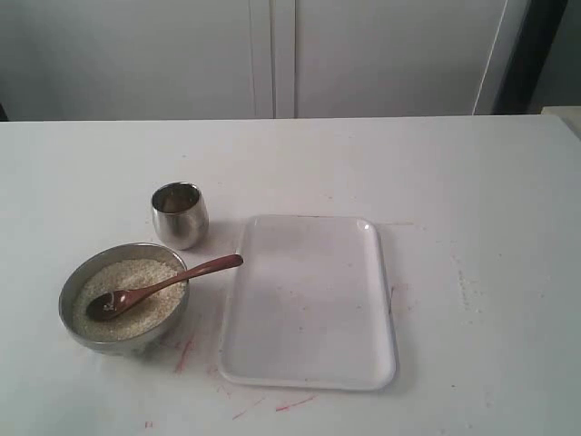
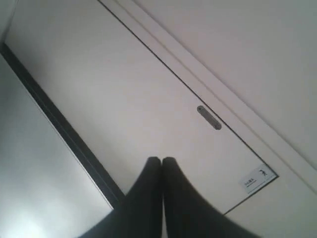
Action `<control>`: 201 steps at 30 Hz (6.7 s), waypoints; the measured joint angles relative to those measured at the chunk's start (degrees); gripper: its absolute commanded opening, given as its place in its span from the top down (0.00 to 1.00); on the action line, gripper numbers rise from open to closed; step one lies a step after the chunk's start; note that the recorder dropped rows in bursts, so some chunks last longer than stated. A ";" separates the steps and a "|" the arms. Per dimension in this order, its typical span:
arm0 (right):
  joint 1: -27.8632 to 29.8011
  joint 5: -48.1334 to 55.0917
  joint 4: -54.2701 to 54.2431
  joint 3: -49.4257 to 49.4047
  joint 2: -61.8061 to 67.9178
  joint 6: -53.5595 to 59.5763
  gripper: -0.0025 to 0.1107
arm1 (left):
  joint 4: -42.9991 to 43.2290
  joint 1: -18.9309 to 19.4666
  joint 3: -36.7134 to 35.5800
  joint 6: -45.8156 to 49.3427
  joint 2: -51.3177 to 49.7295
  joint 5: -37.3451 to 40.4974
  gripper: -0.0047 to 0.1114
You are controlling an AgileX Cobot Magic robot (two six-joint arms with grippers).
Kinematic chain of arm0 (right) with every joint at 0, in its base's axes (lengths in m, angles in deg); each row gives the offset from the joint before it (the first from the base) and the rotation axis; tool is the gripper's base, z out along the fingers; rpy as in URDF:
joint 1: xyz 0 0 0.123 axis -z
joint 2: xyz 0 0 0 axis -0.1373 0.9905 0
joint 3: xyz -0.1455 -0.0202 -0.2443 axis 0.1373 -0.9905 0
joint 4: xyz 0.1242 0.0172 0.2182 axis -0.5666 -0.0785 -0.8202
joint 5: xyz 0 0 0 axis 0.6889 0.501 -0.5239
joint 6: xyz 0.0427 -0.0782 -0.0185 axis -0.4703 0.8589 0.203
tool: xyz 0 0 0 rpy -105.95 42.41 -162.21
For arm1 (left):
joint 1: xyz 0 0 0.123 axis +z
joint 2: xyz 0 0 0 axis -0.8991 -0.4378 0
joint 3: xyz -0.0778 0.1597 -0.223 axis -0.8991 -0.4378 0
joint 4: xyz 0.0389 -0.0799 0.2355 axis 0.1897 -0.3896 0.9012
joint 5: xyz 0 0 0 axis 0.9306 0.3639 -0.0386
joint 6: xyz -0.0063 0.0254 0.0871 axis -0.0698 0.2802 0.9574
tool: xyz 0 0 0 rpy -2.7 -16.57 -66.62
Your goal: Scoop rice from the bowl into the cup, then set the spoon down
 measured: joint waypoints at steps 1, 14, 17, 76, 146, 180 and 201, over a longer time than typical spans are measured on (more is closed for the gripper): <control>-0.69 0.08 -2.69 0.00 0.36 5.21 0.98 | 0.00 0.00 0.00 0.00 0.00 0.00 0.84; -15.81 20.73 -41.94 0.00 5.42 81.80 0.98 | 0.00 0.00 0.00 0.00 0.00 0.00 0.84; -20.15 31.52 -56.61 1.31 8.12 108.96 0.98 | 0.00 0.00 0.00 0.00 0.00 0.00 0.84; -37.26 53.77 -76.96 13.04 56.02 184.52 0.80 | 0.00 0.00 0.00 0.00 0.00 0.00 0.84; -37.26 45.60 -72.23 13.04 65.99 181.96 0.67 | 0.00 0.00 0.00 0.00 0.00 0.00 0.84; -37.26 45.49 -68.91 13.04 66.84 180.04 0.82 | 0.00 0.00 0.00 0.00 0.00 0.00 0.84; -37.26 46.71 -65.20 13.04 66.17 179.60 0.93 | 0.00 0.00 0.00 0.00 0.00 0.00 0.84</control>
